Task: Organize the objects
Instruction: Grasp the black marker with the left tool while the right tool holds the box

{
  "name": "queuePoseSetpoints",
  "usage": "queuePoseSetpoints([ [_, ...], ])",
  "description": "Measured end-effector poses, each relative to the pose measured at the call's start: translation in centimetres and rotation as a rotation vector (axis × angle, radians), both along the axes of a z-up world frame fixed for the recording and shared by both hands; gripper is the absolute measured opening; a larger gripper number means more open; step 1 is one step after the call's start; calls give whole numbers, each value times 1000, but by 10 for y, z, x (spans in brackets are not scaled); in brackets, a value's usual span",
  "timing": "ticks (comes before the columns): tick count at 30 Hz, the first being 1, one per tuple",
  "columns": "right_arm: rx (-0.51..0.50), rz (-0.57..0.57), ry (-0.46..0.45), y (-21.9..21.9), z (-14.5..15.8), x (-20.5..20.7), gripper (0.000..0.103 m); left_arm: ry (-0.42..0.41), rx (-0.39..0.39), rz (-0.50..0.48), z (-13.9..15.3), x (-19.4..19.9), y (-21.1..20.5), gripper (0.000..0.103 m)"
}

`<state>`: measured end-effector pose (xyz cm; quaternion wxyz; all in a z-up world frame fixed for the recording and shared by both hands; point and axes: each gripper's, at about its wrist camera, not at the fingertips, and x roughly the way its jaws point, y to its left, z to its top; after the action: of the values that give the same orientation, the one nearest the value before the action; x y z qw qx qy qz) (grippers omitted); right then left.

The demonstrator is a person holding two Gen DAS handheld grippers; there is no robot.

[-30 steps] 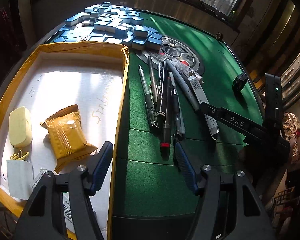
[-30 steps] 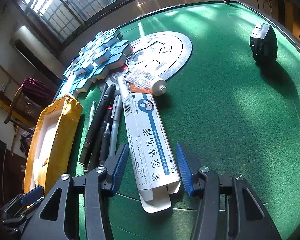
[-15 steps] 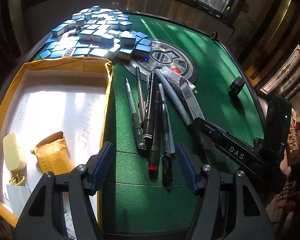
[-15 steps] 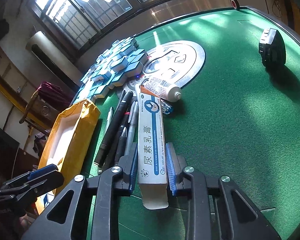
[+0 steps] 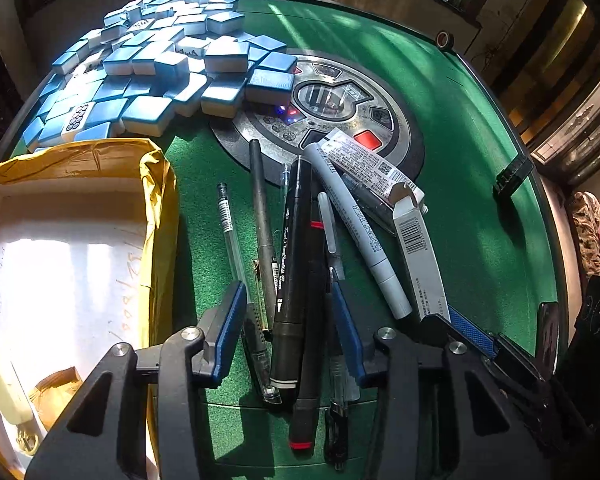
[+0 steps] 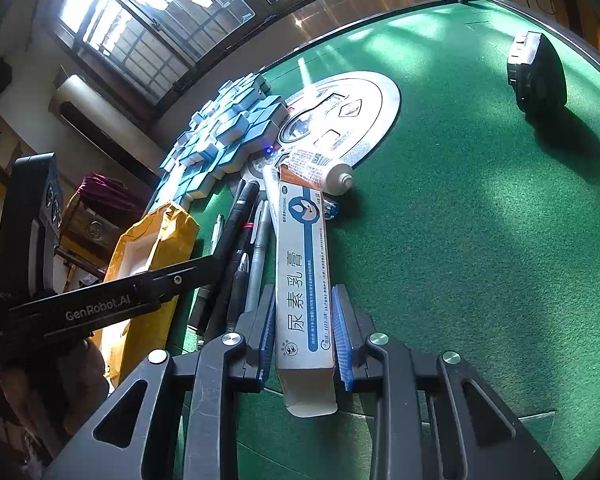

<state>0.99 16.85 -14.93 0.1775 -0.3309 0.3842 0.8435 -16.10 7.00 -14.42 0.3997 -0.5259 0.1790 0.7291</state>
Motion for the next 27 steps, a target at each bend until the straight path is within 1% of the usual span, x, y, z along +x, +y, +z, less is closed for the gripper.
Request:
queuePoseSetpoints([
  [4,-2,0,1,0,0,0,23,14,-10,0,-4,-6,11,40],
  [6,1,1,0,0,1,0,24,-14,-1,-21,-6,-8,15,40],
  [7,-2,0,1,0,0,0,24,-29,-8,-29,-9,-8,17,37],
  [9,-1,0,1,0,0,0,24,-10,-13,-21,-10,-9,17,31],
  [10,-1,-1,1,0,0,0,24,-16,-6,-18,-9,-9,16,25],
  [11,-1,-1,1,0,0,0,24,-16,4,-12,-7,-10,13,18],
  [12,-2,-1,1,0,0,0,24,-24,7,-10,-6,-10,11,14],
  [14,-1,0,0,0,0,0,24,-45,19,-8,-6,-10,7,14],
  [16,1,1,0,-1,0,0,24,-34,24,-3,-7,-9,3,14],
  [20,3,3,-1,-1,0,0,24,-87,47,11,-4,-5,-12,13],
  [22,5,4,-1,-1,-1,0,24,-101,60,15,0,2,-22,13],
  [25,7,10,-2,-1,-1,-1,24,-154,92,9,2,17,-44,13],
  [27,12,12,-4,-2,0,-1,24,-175,115,21,3,27,-60,13],
])
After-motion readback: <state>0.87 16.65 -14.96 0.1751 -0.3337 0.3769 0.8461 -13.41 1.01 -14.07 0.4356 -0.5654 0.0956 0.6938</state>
